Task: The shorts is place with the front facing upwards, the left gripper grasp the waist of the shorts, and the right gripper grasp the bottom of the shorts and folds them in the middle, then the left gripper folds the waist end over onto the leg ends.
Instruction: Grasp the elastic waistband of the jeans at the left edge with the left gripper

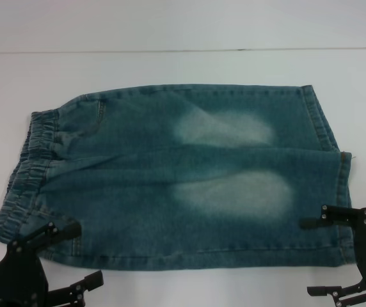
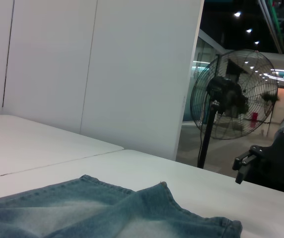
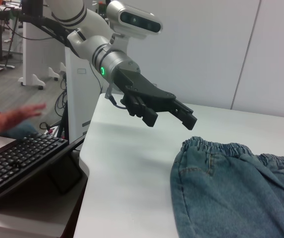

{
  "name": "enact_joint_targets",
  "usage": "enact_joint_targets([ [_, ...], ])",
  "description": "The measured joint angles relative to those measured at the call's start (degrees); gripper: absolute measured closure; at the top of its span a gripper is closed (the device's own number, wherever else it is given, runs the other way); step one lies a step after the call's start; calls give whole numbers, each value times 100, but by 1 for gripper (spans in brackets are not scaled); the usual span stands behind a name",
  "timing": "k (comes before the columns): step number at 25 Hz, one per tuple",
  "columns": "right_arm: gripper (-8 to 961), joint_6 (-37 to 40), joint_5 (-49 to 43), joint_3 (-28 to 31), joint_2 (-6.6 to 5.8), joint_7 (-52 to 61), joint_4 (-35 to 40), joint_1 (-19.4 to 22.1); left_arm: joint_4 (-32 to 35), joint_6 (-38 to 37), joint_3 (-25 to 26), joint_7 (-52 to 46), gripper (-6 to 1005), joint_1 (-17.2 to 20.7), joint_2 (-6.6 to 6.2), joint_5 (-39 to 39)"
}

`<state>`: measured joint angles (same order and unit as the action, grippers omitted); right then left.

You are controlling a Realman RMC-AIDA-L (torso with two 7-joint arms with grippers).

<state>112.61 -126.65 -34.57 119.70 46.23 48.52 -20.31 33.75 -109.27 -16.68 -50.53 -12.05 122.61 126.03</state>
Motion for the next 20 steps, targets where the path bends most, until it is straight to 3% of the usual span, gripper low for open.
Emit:
enact_joint_targets([
  [14,7,28,0,31,0,0,0,0,90,-39,40,-109,103,27,18,-8],
  [20,7,46,0,134,-7,33,45,24,1064,-46,76,-1255,105,63,117,-41],
])
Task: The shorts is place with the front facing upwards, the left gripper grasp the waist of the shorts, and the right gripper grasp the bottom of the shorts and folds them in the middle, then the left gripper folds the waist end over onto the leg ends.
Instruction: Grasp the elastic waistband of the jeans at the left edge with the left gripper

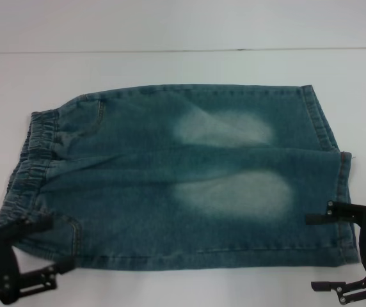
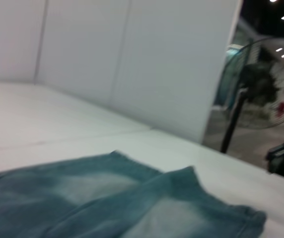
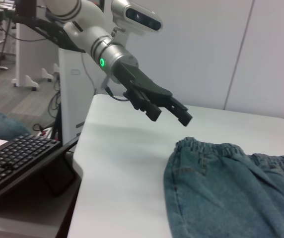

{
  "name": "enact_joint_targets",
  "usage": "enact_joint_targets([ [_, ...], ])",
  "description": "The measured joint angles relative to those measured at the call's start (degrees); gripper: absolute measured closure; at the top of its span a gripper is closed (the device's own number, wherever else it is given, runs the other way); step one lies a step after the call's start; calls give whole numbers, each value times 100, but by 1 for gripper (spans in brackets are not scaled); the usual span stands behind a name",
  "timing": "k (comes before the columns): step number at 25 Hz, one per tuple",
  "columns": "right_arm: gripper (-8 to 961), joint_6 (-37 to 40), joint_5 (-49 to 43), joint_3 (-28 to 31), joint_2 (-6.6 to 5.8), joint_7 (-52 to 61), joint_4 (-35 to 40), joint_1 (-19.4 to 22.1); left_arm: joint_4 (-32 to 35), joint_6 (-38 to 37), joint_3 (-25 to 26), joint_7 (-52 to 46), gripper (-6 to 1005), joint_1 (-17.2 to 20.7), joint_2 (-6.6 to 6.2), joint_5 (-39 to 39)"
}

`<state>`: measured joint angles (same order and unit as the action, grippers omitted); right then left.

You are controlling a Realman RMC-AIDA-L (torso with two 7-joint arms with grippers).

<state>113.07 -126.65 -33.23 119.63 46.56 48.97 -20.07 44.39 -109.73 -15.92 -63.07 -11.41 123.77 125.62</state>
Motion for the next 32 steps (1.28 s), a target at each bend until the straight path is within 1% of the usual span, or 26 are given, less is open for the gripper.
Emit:
enact_joint_targets([
  [2,6,1,0,68,-5,2,1,-6,466,1,2,-481,105,21,33,0],
  [6,6,-23,0,135,-13,16,3,-21,1112,124,83,-1144,106,68,43,14],
  [11,6,-58,-1,135,-20,19,6,-23,1485,552,143,-1434,109,92,19,87],
  [17,6,-84,-4,133,-11,20,7,-33,1420,1287,90,-1430,112,76,17,246],
  [22,6,-84,-3,130,-1,20,8,-41,1182,1805,-118,-1445,115,-33,19,454],
  [32,7,-76,0,104,9,20,7,-41,980,2226,-215,-1472,121,-209,29,802],
])
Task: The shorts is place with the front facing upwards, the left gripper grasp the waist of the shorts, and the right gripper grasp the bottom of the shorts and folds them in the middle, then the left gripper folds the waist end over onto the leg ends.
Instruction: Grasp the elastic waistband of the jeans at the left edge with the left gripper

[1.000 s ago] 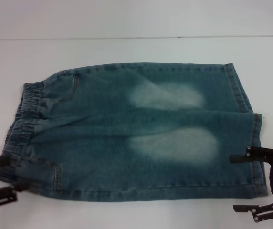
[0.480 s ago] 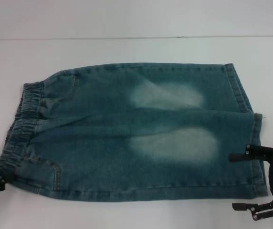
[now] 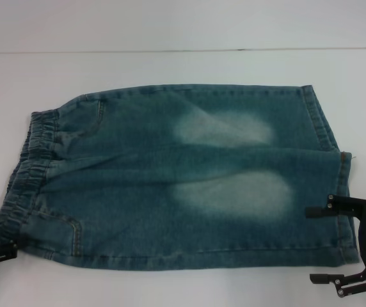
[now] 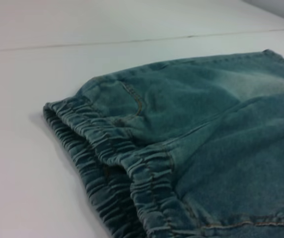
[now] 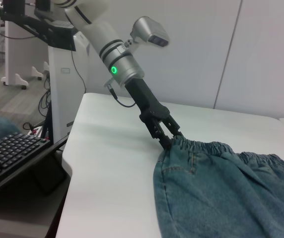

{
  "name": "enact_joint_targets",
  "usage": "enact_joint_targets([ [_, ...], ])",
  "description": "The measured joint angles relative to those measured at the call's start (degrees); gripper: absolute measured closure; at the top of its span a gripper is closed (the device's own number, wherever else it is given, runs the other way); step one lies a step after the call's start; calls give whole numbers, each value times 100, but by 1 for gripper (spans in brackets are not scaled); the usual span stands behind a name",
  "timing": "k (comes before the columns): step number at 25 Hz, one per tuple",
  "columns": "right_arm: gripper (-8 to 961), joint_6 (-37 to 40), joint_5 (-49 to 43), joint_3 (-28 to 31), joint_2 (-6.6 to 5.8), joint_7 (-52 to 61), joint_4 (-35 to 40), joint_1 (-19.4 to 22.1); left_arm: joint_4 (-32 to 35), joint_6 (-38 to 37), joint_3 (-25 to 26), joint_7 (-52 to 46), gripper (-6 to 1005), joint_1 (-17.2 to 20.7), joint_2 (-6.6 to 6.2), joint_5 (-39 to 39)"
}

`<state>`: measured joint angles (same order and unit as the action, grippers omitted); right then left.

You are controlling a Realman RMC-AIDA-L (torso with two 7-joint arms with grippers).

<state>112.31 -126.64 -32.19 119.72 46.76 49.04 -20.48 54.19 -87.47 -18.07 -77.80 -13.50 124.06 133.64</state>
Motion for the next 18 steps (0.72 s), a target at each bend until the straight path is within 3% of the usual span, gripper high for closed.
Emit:
enact_joint_targets([
  [10,6,-15,0,10,-2,-1,-12,0,-47,-4,-134,0,127,-11,-10,4],
  [13,6,-17,0,28,-2,-6,-21,0,-48,-90,-152,-1,315,-14,-12,4],
  [18,7,-17,0,30,-2,-1,-30,1,-49,-50,-114,-162,493,-48,-17,4],
])
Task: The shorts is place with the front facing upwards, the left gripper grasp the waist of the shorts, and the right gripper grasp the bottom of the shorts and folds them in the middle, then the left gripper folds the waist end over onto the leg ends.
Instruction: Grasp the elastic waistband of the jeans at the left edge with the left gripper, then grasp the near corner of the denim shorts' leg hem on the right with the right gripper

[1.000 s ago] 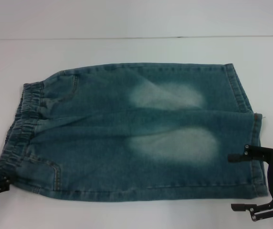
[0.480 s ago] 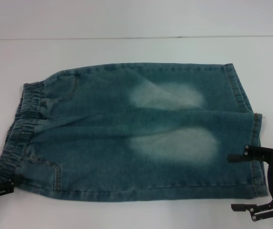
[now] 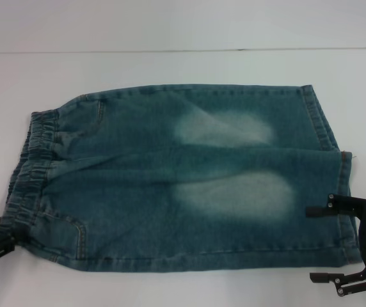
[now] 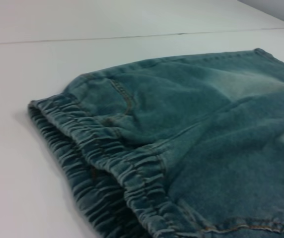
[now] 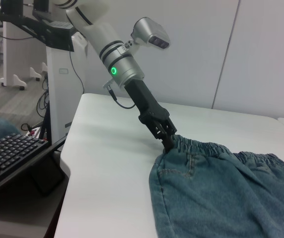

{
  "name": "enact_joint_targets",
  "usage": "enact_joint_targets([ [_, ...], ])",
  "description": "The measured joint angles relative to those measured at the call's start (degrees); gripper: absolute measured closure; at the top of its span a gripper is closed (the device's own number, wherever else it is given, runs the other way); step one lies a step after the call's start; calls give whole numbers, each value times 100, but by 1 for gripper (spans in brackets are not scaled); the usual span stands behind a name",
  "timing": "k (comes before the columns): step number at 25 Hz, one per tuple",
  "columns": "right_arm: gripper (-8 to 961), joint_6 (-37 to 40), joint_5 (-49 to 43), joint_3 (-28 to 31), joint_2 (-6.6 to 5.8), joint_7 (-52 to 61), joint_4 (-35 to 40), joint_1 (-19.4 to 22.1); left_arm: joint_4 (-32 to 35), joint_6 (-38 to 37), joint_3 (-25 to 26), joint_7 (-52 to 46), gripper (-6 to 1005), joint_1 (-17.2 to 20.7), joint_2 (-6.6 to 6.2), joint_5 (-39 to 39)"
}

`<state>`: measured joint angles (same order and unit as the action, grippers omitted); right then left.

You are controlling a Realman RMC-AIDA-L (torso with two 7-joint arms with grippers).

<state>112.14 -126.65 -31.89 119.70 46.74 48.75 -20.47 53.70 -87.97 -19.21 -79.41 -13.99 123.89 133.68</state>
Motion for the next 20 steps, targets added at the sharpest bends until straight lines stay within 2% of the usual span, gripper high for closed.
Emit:
enact_joint_targets([
  [11,7,15,48,168,-3,318,112,57,-36,296,-149,-337,743,-87,8,125],
  [14,7,27,-3,149,-15,767,443,68,-39,255,-188,-343,835,-91,23,121],
  [17,8,81,-293,101,-26,1328,1118,67,-43,262,-251,-343,942,-92,28,122],
  [20,9,124,-742,2,-36,2063,1811,-59,-44,258,-258,-338,942,-91,30,113],
])
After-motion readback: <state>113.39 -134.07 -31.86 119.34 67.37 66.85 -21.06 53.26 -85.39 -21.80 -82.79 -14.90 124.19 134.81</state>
